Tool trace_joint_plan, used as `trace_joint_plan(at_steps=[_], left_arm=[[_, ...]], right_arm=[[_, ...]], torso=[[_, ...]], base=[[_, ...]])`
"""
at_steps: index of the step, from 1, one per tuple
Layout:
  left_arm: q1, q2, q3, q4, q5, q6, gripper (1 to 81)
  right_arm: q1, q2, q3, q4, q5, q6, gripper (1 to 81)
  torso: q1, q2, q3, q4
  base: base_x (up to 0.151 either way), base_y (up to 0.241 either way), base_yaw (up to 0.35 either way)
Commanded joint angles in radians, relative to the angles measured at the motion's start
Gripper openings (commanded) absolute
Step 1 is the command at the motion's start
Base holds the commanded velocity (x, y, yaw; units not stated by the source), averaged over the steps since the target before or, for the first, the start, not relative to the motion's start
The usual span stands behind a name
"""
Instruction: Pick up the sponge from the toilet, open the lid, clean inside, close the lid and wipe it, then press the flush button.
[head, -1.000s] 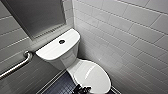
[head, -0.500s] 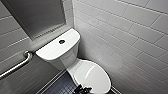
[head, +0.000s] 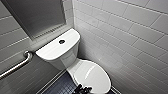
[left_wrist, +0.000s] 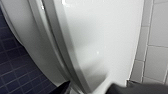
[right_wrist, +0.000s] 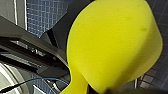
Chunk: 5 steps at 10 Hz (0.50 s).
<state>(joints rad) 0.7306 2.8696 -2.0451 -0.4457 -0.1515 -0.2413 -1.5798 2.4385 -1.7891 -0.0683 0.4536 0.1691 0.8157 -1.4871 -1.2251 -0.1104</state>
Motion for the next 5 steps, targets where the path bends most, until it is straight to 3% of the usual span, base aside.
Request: trace_joint_plan(at_steps=[1, 5], left_arm=[[-0.115, 0.005, 0.049, 0.007, 0.01, -0.013, 81.1], [-0.115, 0.06, -0.039, 0.008, 0.006, -0.016, 81.1]], right_arm=[[-0.021, -0.033, 0.028, -0.015, -0.064, 0.001, 1.0], [-0.023, -0.04, 0.044, -0.016, -0.062, 0.001, 1.0]], torso=[[0.0, 0.0, 0.0, 0.0], [0.0, 0.0, 0.0, 0.0]], base=[[0.0, 0.0, 0.0], [0.0, 0.0, 0.0]])
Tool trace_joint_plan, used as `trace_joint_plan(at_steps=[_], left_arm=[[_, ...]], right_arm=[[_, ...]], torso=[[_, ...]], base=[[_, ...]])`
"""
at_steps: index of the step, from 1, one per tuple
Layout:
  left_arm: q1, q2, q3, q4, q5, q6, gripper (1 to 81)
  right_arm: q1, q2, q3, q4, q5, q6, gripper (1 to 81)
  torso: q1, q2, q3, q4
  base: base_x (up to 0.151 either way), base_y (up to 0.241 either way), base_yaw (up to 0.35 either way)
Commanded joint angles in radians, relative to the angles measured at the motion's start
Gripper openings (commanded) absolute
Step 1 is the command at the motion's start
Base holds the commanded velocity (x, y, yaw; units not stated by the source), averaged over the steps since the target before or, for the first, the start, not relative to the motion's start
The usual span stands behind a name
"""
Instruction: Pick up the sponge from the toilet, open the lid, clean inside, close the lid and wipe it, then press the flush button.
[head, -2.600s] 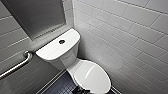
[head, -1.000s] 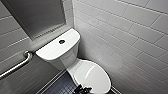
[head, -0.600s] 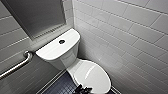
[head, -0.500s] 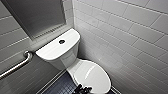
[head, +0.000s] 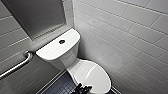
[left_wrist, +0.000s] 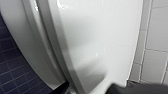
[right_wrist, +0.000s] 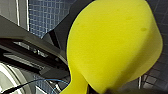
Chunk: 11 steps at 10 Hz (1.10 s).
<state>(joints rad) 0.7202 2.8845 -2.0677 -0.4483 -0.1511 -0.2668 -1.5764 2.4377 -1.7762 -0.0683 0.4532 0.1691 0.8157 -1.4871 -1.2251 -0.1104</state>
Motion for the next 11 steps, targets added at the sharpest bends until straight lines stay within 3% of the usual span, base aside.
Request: trace_joint_plan(at_steps=[1, 5, 9, 11], left_arm=[[-0.1, 0.061, -0.045, 0.014, 0.008, 0.011, 81.1], [-0.054, 0.064, -0.06, 0.014, -0.001, 0.009, 81.1], [-0.054, -0.005, 0.083, 0.02, -0.136, -0.012, 81.1], [-0.054, 0.009, 0.058, 0.023, -0.139, -0.012, 81.1]], right_arm=[[-0.027, -0.039, 0.031, -0.016, -0.062, 0.001, 1.0], [-0.026, -0.041, 0.031, -0.016, -0.062, 0.003, 1.0], [-0.031, -0.036, 0.028, -0.016, -0.051, 0.003, 1.0], [-0.028, -0.038, 0.032, -0.016, -0.045, 0.003, 1.0]], torso=[[0.0, 0.0, 0.0, 0.0], [0.0, 0.0, 0.0, 0.0], [0.0, 0.0, 0.0, 0.0], [0.0, 0.0, 0.0, 0.0]], base=[[0.0, 0.0, 0.0], [0.0, 0.0, 0.0], [0.0, 0.0, 0.0], [0.0, 0.0, 0.0]])
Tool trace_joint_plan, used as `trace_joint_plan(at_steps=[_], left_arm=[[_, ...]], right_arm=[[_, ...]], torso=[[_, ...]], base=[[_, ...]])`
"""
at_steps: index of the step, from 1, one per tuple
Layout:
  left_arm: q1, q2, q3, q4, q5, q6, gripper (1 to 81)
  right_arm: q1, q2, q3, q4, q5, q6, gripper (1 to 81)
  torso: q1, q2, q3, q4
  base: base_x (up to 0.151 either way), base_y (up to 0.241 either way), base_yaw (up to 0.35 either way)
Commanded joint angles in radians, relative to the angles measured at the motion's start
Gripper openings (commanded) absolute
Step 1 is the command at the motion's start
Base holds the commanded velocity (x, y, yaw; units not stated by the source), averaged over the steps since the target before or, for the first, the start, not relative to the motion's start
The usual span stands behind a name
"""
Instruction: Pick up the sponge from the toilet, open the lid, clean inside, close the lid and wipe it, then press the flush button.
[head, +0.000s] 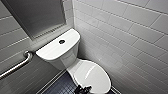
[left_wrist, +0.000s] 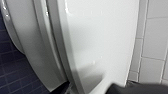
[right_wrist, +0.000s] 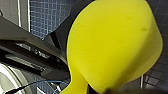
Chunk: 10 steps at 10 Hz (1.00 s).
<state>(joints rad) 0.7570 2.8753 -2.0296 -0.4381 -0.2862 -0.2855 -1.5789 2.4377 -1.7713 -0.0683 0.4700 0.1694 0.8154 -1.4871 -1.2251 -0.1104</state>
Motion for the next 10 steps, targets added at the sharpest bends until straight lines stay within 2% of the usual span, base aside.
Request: trace_joint_plan(at_steps=[1, 4, 6, 8, 10], left_arm=[[-0.089, 0.027, 0.005, 0.022, -0.002, 0.006, 81.1], [-0.084, 0.085, -0.089, 0.048, 0.009, 0.006, 81.1], [-0.072, 0.104, -0.09, 0.102, 0.01, 0.006, 81.1], [-0.066, 0.06, -0.026, 0.105, -0.002, -0.026, 81.1], [-0.072, 0.007, 0.049, 0.11, -0.054, -0.058, 81.1]], right_arm=[[-0.025, -0.035, 0.026, -0.016, -0.062, 0.002, 1.0], [-0.028, -0.032, 0.021, -0.016, -0.06, 0.002, 1.0], [-0.031, -0.033, 0.021, -0.016, -0.048, 0.002, 1.0], [-0.03, -0.035, 0.024, -0.016, -0.047, 0.002, 1.0], [-0.025, -0.032, 0.026, -0.016, -0.048, 0.001, 1.0]], torso=[[0.0, 0.0, 0.0, 0.0], [0.0, 0.0, 0.0, 0.0], [0.0, 0.0, 0.0, 0.0], [0.0, 0.0, 0.0, 0.0], [0.0, 0.0, 0.0, 0.0]], base=[[0.0, 0.0, 0.0], [0.0, 0.0, 0.0], [0.0, 0.0, 0.0], [0.0, 0.0, 0.0], [0.0, 0.0, 0.0]])
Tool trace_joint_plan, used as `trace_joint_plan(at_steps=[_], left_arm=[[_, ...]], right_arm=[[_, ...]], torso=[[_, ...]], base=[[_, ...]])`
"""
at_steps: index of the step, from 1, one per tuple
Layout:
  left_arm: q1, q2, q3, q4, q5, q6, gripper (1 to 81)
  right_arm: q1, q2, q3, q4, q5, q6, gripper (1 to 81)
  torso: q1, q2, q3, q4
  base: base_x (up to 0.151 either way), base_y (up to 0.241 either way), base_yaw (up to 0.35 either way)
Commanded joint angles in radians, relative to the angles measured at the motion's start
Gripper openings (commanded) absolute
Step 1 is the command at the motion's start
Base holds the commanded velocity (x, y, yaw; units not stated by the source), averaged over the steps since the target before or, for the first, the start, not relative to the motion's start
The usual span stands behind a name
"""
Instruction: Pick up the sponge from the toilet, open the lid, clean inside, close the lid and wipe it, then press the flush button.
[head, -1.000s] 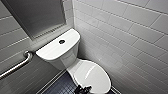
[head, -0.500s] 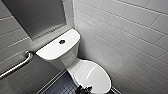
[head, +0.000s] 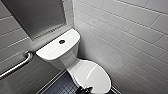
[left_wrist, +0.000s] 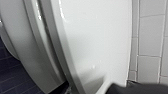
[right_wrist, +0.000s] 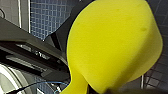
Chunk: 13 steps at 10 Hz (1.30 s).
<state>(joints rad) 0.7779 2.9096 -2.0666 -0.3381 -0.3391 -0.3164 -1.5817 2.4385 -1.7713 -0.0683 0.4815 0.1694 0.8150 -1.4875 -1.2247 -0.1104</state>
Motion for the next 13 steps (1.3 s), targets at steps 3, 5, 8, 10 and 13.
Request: trace_joint_plan(at_steps=[3, 5, 8, 10, 13], left_arm=[[-0.099, -0.061, 0.129, 0.059, -0.026, -0.104, 81.1], [-0.101, -0.055, 0.098, 0.126, -0.031, -0.188, 81.1], [-0.097, -0.018, 0.033, 0.162, -0.018, -0.216, 81.1], [-0.074, 0.025, -0.015, 0.212, -0.006, -0.217, 81.1], [-0.067, 0.001, 0.025, 0.225, 0.011, -0.239, 81.1]], right_arm=[[-0.022, -0.027, 0.024, -0.018, -0.06, -0.001, 1.0], [-0.021, -0.02, 0.023, -0.019, -0.06, -0.001, 1.0], [-0.024, -0.022, 0.026, -0.021, -0.06, 0.001, 1.0], [-0.025, -0.023, 0.026, -0.021, -0.058, 0.001, 1.0], [-0.021, -0.02, 0.026, -0.021, -0.058, -0.001, 1.0]], torso=[[0.0, 0.0, 0.0, 0.0], [0.0, 0.0, 0.0, 0.0], [0.0, 0.0, 0.0, 0.0], [0.0, 0.0, 0.0, 0.0], [0.0, 0.0, 0.0, 0.0]], base=[[0.0, 0.0, 0.0], [0.0, 0.0, 0.0], [0.0, 0.0, 0.0], [0.0, 0.0, 0.0], [0.0, 0.0, 0.0]])
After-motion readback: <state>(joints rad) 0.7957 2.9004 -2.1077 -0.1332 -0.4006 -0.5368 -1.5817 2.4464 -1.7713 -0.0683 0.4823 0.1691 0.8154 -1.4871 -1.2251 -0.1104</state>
